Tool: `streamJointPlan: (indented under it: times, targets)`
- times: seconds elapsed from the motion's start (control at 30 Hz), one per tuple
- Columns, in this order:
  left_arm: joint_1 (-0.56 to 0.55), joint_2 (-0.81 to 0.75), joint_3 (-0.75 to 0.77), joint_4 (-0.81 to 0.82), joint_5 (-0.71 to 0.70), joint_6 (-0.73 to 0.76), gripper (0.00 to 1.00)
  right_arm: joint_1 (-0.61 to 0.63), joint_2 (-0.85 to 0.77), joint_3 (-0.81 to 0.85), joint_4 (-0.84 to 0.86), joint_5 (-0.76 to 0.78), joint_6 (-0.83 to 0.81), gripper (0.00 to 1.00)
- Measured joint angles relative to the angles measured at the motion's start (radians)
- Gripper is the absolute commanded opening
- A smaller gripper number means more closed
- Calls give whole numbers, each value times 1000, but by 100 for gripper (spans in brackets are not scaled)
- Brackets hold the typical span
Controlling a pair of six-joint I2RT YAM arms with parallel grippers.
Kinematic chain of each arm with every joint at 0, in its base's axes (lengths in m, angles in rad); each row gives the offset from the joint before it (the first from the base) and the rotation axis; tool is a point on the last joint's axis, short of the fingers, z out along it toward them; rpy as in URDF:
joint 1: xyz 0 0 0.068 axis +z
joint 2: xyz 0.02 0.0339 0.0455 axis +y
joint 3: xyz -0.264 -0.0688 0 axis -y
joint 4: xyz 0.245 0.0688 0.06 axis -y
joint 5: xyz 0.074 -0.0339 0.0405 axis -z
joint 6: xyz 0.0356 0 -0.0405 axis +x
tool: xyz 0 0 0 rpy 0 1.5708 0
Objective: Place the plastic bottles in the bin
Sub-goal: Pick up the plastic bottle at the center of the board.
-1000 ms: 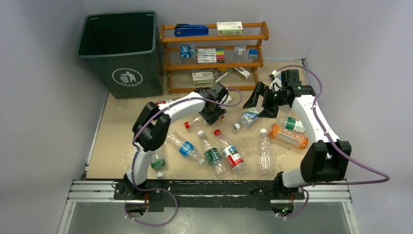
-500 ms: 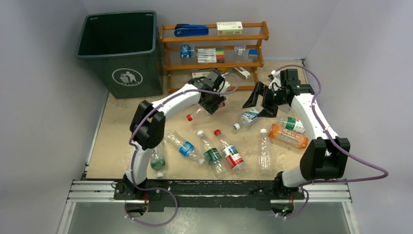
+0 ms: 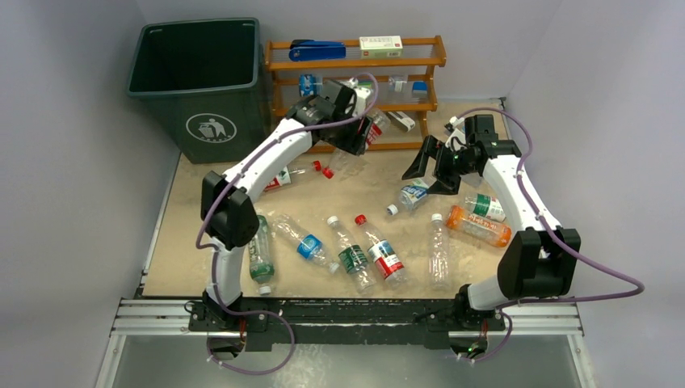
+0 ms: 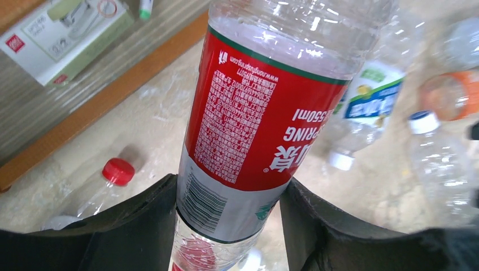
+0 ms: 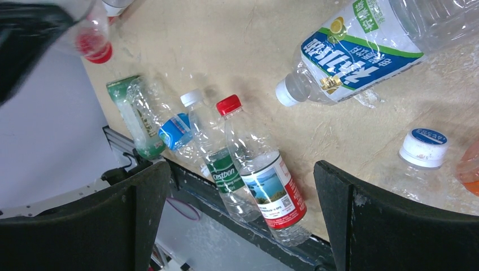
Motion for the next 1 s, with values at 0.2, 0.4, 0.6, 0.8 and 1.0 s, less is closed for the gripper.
streamJointPlan:
  times: [0.2, 0.4, 0.6, 0.8, 1.0]
  targets:
    - [47, -60, 40, 45, 119, -105, 50, 0, 0, -3, 3, -1, 0, 100]
    - [135, -111, 40, 161, 250, -257, 51, 0, 0, -6, 8, -1, 0, 100]
    - [206, -141, 37, 350, 368, -446, 51, 0, 0, -6, 10, -1, 0, 100]
    - [289, -187, -20, 637, 451, -691, 51, 0, 0, -6, 10, -1, 0, 100]
    - [380, -203, -71, 959, 481, -948, 51, 0, 0, -6, 11, -1, 0, 100]
